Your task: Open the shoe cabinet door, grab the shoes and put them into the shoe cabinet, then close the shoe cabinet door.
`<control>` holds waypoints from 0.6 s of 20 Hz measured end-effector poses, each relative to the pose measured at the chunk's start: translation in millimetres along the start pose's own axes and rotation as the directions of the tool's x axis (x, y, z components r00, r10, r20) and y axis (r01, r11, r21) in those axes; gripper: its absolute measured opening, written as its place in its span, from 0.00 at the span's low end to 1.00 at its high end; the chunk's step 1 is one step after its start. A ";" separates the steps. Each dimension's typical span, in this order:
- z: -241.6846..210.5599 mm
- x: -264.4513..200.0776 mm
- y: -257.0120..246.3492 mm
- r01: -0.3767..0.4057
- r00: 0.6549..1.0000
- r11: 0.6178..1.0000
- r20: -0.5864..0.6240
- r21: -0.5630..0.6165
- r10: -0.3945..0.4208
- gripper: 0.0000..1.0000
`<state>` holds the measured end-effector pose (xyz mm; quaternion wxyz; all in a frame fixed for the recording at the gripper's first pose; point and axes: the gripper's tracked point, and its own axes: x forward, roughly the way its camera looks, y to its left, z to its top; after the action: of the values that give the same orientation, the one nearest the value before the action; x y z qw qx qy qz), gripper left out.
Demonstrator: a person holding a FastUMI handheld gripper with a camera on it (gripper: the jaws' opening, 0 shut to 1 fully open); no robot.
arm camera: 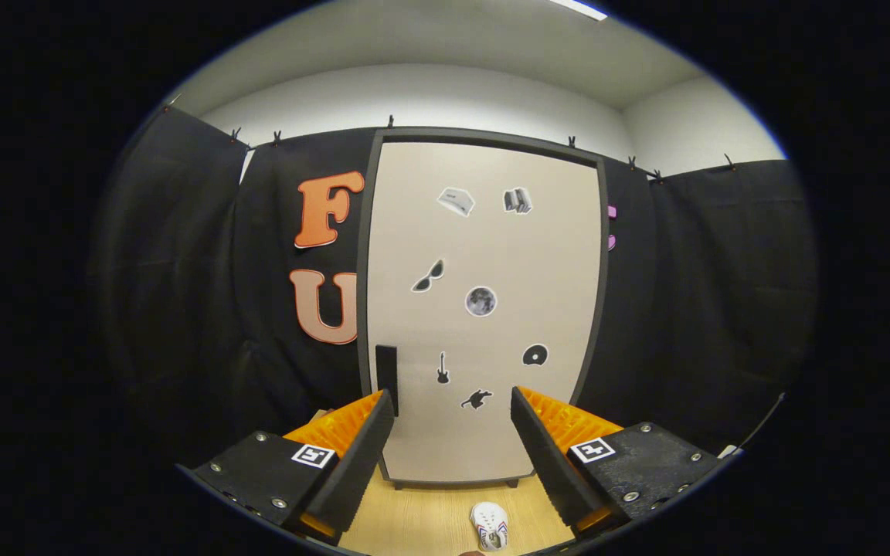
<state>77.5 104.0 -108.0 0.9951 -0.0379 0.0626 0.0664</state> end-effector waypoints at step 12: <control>-54.7 115.7 62.0 -0.023 0.999 1.000 -0.030 0.010 0.023 0.96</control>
<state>176.2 175.4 -181.3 0.9934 -0.0334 0.0783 0.0770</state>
